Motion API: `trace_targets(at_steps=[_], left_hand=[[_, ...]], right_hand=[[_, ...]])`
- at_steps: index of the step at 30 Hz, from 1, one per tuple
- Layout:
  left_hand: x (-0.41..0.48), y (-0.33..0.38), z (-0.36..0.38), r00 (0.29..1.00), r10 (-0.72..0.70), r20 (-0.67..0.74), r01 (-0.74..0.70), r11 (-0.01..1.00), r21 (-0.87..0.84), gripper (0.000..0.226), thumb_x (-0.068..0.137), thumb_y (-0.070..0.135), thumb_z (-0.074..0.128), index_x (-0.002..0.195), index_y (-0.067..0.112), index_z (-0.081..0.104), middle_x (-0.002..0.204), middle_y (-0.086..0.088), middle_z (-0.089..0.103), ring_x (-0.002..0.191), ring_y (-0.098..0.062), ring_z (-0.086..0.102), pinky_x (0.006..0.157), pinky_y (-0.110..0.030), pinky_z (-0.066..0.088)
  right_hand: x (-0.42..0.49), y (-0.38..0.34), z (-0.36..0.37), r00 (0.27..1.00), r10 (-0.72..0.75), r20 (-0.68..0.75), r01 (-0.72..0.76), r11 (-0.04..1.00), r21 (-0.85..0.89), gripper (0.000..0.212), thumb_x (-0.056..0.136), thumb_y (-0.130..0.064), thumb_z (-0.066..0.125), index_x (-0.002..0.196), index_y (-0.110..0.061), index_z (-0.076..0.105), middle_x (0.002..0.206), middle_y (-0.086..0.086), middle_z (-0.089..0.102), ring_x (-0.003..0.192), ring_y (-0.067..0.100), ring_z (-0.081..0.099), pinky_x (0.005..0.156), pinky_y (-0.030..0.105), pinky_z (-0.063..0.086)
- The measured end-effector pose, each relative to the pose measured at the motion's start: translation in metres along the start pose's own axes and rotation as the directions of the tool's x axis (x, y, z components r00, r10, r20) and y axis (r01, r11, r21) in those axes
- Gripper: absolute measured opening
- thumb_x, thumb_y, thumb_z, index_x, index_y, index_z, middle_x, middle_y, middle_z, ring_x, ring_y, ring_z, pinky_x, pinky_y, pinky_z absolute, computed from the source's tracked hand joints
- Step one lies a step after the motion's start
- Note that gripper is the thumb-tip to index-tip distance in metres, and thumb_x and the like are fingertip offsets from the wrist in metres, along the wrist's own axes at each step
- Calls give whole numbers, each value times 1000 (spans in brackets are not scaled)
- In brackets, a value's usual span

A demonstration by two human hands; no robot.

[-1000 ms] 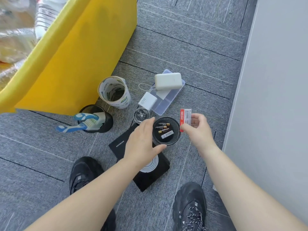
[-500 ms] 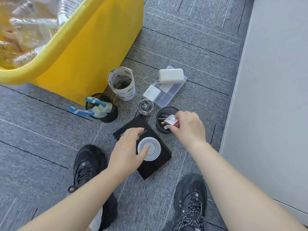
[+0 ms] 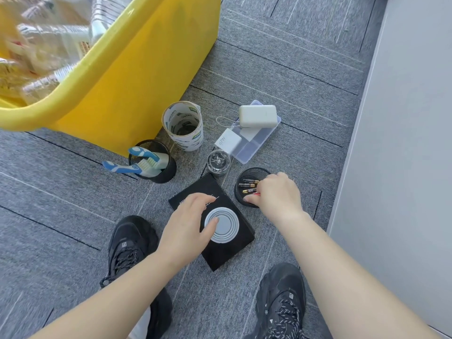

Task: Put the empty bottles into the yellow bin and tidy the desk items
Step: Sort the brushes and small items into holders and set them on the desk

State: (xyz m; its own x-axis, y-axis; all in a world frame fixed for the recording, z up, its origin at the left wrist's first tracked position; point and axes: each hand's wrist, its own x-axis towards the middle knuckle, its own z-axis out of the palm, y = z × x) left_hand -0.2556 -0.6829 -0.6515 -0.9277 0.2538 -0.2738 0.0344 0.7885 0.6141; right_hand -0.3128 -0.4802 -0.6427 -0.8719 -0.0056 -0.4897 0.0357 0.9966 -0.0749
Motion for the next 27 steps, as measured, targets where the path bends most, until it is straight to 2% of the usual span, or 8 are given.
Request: trace_targets(at_steps=[8, 14, 20, 24, 27], left_hand=[[-3, 0, 4, 1000, -7, 26, 7, 1000, -4, 36, 90, 31, 59, 124, 23, 52, 125, 14, 48, 108, -4, 51, 88, -20, 38], [-3, 0, 6, 999, -24, 28, 25, 999, -26, 34, 91, 31, 58, 123, 25, 52, 122, 17, 47, 105, -2, 50, 88, -22, 40], [-2, 0, 7, 999, -31, 34, 32, 999, -30, 32, 91, 31, 57, 122, 26, 52, 120, 19, 47, 104, -2, 51, 86, -21, 40], [-3, 0, 7, 999, -32, 40, 33, 999, -32, 31, 91, 31, 58, 121, 26, 53, 120, 18, 47, 104, -2, 51, 86, -22, 41], [-3, -1, 7, 998, -43, 40, 45, 998, -34, 31, 91, 31, 57, 121, 27, 52, 118, 21, 45, 104, -1, 50, 87, -23, 41]], right_hand=[[-4, 5, 5, 996, -80, -29, 79, 996, -43, 44, 88, -58, 48, 109, -24, 67, 113, -1, 63, 111, 26, 43, 89, 36, 33], [-10, 14, 7, 988, -146, -54, 146, 989, -10, 41, 87, -58, 50, 109, -27, 66, 113, -5, 62, 109, 22, 45, 91, 36, 32], [-16, 29, 10, 968, -248, -36, 250, 966, 61, 31, 91, -40, 56, 121, -34, 60, 123, -12, 58, 113, 18, 41, 93, 33, 29], [-14, 31, 14, 962, -245, -124, 260, 957, 128, 23, 93, -33, 56, 112, -28, 68, 113, -10, 63, 101, 21, 47, 87, 35, 38], [-13, 28, 20, 931, -224, -289, 275, 949, 152, 12, 81, -24, 72, 93, -22, 74, 94, -6, 70, 82, 28, 56, 71, 39, 49]])
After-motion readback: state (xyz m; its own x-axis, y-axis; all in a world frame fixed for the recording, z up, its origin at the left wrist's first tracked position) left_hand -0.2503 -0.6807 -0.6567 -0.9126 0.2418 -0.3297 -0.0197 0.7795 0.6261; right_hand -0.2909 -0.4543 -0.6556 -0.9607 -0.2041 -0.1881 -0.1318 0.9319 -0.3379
